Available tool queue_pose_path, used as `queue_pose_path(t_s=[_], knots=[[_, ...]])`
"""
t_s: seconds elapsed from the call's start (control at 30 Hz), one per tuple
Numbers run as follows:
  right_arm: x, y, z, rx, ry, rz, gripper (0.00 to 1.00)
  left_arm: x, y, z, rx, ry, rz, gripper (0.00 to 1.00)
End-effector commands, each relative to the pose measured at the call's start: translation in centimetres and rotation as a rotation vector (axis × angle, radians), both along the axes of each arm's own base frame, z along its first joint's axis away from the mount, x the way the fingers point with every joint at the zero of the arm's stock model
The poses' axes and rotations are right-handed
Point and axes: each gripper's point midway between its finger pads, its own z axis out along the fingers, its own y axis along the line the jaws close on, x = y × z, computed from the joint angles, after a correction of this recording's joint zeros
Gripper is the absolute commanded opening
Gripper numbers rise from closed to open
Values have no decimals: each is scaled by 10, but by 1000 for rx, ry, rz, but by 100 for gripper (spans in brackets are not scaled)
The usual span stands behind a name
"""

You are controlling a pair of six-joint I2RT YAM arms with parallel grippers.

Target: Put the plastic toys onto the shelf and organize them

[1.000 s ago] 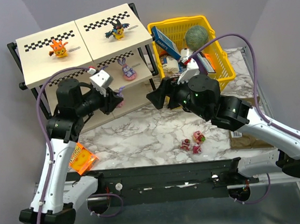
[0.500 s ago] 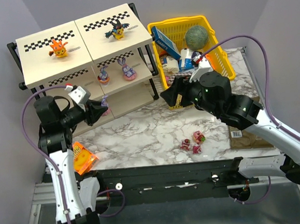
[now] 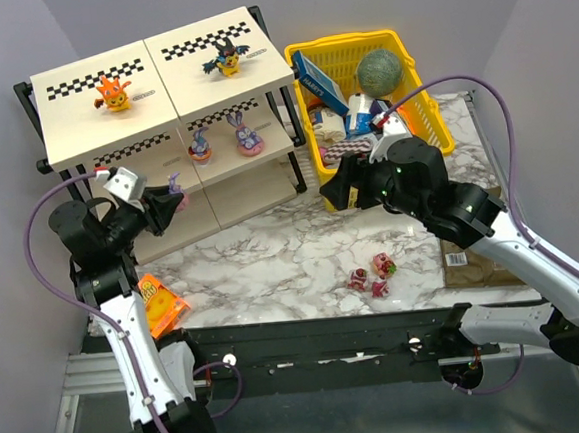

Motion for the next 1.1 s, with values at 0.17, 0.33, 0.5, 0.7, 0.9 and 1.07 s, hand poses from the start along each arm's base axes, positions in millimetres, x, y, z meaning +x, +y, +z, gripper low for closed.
queue_pose_path(t_s=[0.17,0.33,0.5,0.7,0.9,1.07], knots=[[0,-12,-6,-30,-10,32,83,20,34,20,-136,-91,72,0],[3,-13,-9,-43,-10,35,83,24,62,20,-175,-121,185,0],[5,-12,-10,-50,-11,37,83,36,75,18,-196,-113,204,0],[8,-10,-10,-48,-10,37,83,48,87,10,-222,-98,234,0],[11,-9,-13,-50,3,28,83,58,93,0,-243,-60,227,1],[13,-6,-21,-57,23,33,83,60,86,-7,-221,-36,178,13]])
